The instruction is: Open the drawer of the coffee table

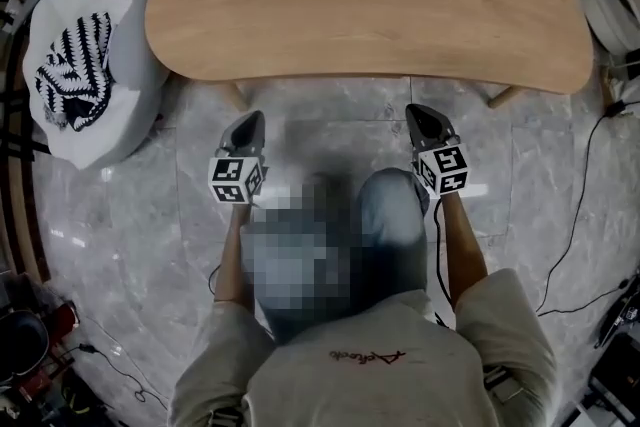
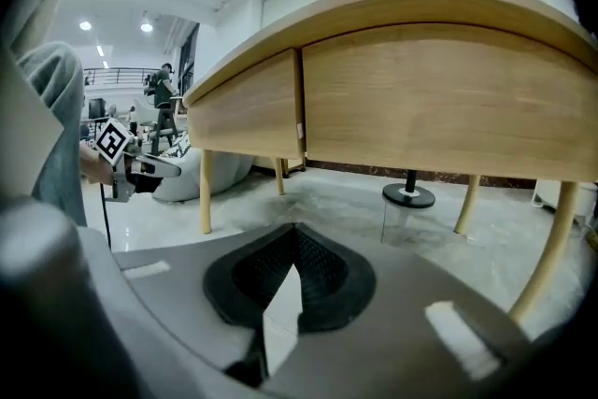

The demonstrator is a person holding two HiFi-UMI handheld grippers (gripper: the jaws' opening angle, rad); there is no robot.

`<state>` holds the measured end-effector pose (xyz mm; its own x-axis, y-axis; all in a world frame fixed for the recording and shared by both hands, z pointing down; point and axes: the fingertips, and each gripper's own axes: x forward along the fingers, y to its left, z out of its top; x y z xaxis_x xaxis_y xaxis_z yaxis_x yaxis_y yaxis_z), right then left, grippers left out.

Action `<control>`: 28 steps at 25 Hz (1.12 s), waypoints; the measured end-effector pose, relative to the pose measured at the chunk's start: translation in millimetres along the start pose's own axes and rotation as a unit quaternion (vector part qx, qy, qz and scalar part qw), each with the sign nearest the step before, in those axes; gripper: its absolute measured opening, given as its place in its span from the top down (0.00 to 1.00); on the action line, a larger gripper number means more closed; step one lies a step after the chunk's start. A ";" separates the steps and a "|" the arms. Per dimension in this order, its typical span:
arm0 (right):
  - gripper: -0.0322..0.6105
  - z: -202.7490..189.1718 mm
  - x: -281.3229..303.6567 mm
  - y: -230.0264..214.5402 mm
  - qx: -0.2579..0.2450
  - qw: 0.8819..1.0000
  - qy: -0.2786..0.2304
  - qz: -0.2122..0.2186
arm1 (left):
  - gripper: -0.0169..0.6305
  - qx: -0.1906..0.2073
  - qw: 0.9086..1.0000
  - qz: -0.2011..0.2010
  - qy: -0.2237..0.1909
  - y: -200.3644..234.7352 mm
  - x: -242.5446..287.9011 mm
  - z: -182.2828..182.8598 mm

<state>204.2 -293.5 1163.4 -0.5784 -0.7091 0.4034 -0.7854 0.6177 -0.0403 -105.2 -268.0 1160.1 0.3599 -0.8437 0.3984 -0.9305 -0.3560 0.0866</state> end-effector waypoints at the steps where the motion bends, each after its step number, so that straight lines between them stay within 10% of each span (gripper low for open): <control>1: 0.94 3.0 0.1 -0.9 0.007 1.000 -0.007 0.005 | 0.97 -0.009 1.000 -0.005 -0.006 -1.1 -1.1 2.9; 5: 0.94 16.0 1.3 -3.5 0.061 0.997 -0.044 0.036 | 0.97 -0.096 0.993 -0.041 -0.061 -1.0 -4.6 24.1; 13: 0.94 37.4 20.2 -0.6 0.178 0.973 -0.099 0.109 | 0.97 -0.265 0.940 -0.109 -0.184 25.6 -11.3 57.6; 16: 0.94 40.5 27.0 0.1 0.208 0.964 -0.114 0.121 | 0.97 -0.295 0.929 -0.113 -0.195 37.2 -8.4 58.2; 22: 0.71 45.4 38.5 9.3 0.237 0.948 -0.126 0.169 | 0.66 -0.320 0.918 -0.139 -0.187 39.2 11.3 61.8; 28: 0.68 66.1 46.5 5.1 0.270 0.929 -0.169 0.189 | 0.65 -0.329 0.908 -0.161 -0.201 36.9 22.8 70.8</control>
<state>158.7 -345.8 1121.5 -0.8005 -0.5981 -0.0386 -0.4554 0.6487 -0.6098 -126.4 -328.8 1107.7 0.4941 -0.8637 -0.0997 -0.5639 -0.4056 0.7193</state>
